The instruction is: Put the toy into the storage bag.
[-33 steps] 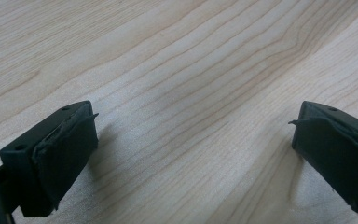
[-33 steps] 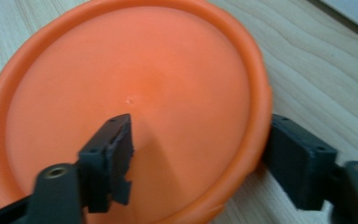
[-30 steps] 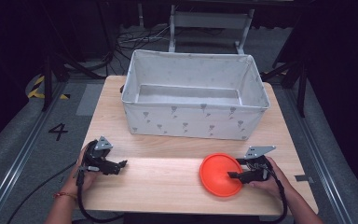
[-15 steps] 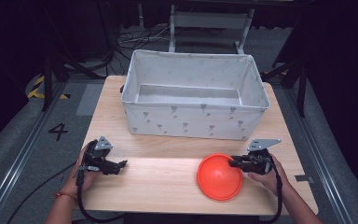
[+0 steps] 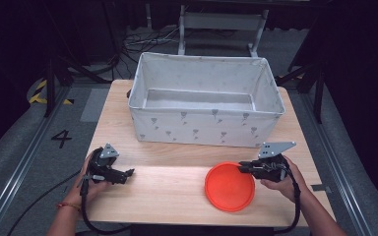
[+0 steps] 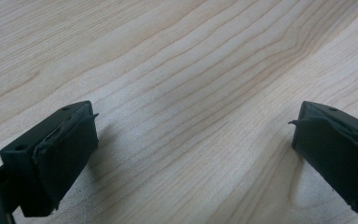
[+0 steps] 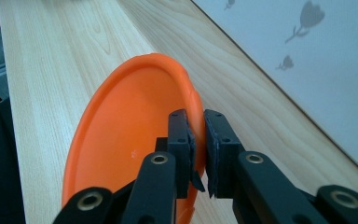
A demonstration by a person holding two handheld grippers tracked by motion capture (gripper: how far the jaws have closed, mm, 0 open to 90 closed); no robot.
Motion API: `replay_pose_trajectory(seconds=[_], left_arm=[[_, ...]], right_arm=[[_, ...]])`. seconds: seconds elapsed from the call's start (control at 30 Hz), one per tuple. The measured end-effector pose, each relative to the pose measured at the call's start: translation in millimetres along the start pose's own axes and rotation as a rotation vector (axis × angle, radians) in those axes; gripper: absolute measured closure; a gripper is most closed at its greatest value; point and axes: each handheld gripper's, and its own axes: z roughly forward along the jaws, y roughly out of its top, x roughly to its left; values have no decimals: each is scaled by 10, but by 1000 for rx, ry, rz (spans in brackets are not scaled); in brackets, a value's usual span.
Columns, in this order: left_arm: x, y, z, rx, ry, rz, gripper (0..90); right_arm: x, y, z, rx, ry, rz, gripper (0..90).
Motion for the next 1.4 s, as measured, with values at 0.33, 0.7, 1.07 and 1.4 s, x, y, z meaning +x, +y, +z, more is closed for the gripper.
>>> replay_pose_trajectory(seconds=[0.33,0.7,1.07,1.4], left_arm=[[1,0,-1,0,4,3,5],[2,0,-2,1,3,3,5],[3,0,-1,0,2,2,3],[2,0,0,-1,3,1,3]], right_arm=[[114,310,-229,33,-93,-132,824],[99,434,-407,25,-136,-159,825],[108,580,-669,5,-172,-195,825],[137,727,-850,-6,-178,-223,824]])
